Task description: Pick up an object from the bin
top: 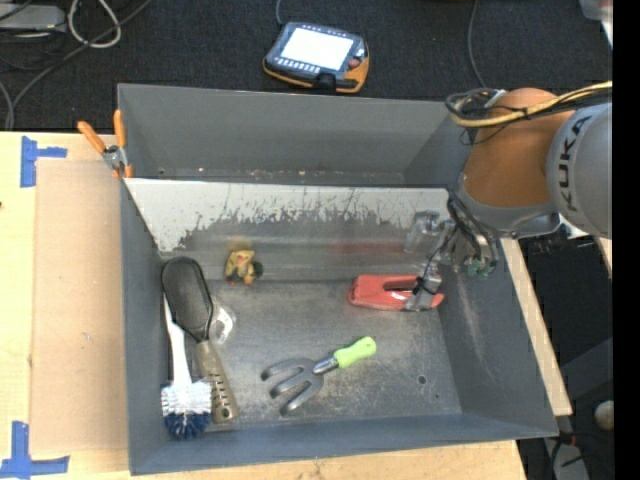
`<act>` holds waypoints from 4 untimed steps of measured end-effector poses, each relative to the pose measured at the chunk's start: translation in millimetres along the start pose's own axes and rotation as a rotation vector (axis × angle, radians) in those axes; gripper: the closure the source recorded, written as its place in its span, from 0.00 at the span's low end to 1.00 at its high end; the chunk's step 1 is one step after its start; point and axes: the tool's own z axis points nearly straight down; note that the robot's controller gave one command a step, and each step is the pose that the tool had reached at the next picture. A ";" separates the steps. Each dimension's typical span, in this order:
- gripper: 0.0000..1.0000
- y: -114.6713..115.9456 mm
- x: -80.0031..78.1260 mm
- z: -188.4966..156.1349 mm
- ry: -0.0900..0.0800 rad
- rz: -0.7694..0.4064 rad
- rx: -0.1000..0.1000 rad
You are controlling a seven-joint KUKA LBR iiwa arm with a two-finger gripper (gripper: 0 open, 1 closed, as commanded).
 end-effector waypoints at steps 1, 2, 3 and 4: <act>0.00 6.1 10.1 38.3 0.001 -0.077 0.001; 0.00 -11.5 0.4 81.0 -0.004 0.110 -0.001; 1.00 1.6 7.4 79.5 -0.003 0.036 0.000; 1.00 1.7 7.4 79.5 -0.003 0.036 0.000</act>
Offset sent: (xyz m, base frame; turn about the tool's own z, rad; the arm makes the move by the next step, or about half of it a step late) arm -0.0026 -0.0117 -0.0803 0.1109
